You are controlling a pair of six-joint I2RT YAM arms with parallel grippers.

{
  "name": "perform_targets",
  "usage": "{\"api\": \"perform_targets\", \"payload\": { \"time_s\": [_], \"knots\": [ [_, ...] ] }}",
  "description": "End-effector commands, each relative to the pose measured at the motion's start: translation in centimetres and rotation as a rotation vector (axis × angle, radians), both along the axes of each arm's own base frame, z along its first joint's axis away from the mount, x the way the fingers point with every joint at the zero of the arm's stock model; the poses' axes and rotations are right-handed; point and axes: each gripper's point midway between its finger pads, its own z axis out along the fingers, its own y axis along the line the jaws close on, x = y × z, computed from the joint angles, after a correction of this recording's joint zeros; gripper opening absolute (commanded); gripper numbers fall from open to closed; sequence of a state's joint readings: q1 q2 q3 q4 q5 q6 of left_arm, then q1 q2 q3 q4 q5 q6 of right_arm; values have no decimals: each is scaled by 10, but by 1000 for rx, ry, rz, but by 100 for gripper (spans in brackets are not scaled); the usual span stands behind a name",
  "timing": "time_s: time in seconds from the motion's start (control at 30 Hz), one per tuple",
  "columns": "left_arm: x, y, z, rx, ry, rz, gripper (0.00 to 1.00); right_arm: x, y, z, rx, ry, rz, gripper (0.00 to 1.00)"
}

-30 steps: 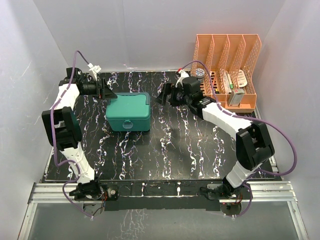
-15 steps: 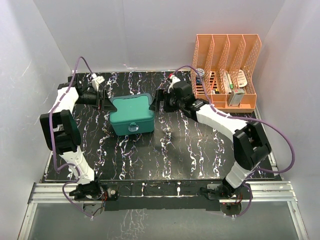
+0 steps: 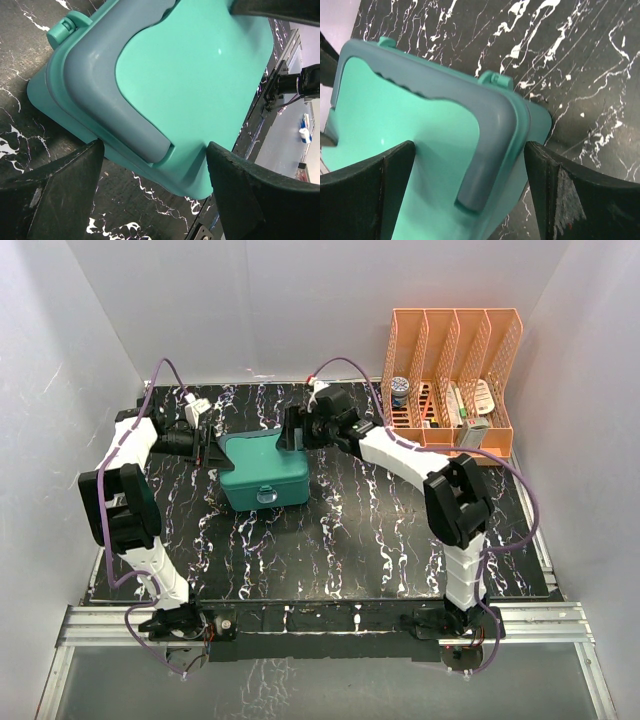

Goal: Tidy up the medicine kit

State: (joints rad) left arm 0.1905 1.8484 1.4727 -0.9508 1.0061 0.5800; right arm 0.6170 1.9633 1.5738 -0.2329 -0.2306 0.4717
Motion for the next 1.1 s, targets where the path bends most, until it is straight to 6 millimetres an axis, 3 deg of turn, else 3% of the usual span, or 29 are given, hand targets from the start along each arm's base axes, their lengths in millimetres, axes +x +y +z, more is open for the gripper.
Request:
{"api": "perform_targets", "payload": {
  "time_s": [0.0,0.37,0.6,0.77,0.9,1.0,1.07],
  "knots": [
    [-17,-7,6,18,2,-35,80,13,-10,-35,-152,24,3,87],
    [-20,-14,11,-9,28,-31,79,35,10,-61,-193,36,70,74],
    [-22,-28,9,-14,42,-52,78,62,28,-70,-223,4,110,74],
    [-21,-35,4,-8,52,-50,78,68,27,-80,-215,23,85,75],
    [-14,-31,-4,16,54,-37,78,83,8,-59,-193,-19,-11,82],
    [-13,-30,-8,23,59,-38,78,100,-18,-21,-158,-84,-113,84],
    [-11,-30,-9,25,56,-35,78,110,-42,19,-138,-144,-189,85]
  ]
}}
